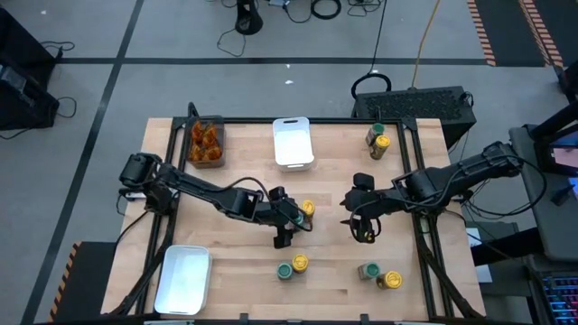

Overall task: Sort spices by type
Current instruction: Put the middle green seasoning bottle into the top white bin

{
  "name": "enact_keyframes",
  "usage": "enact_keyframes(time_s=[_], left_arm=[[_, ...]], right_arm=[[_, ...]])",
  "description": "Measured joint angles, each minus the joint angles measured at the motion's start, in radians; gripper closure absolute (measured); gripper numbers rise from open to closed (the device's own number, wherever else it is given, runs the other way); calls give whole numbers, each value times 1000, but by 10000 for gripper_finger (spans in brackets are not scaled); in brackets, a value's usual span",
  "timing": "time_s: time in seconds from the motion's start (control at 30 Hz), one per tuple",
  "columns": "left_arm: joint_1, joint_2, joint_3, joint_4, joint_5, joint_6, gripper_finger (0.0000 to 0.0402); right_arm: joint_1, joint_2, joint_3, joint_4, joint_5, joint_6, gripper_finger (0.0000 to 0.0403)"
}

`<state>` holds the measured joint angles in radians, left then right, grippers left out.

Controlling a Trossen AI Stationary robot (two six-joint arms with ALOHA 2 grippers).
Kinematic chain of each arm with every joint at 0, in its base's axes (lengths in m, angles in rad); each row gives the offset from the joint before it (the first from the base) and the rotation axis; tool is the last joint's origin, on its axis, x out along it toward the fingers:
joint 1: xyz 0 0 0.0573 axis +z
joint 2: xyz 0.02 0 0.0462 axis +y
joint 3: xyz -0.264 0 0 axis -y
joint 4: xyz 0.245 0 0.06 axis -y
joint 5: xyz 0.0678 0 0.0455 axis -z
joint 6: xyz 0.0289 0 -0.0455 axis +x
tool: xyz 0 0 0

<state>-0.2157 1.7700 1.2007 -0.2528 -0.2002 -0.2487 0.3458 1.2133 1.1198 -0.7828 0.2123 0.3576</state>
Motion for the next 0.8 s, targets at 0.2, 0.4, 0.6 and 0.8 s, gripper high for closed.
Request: enact_keyframes(time_s=[0.2,0.4,0.6,0.8], left_arm=[[0,22,0,15,-50,-5,49],[0,69,0,29,-50,-8,49],[1,74,0,40,-57,-66,49],[0,74,0,36,-79,-101,50]], right_arm=[[0,0,0,-13,0,-3,167],[0,0,0,-15,26,-16,167],[0,0,0,-15,28,-58,167],[0,0,0,-15,28,-74,167]])
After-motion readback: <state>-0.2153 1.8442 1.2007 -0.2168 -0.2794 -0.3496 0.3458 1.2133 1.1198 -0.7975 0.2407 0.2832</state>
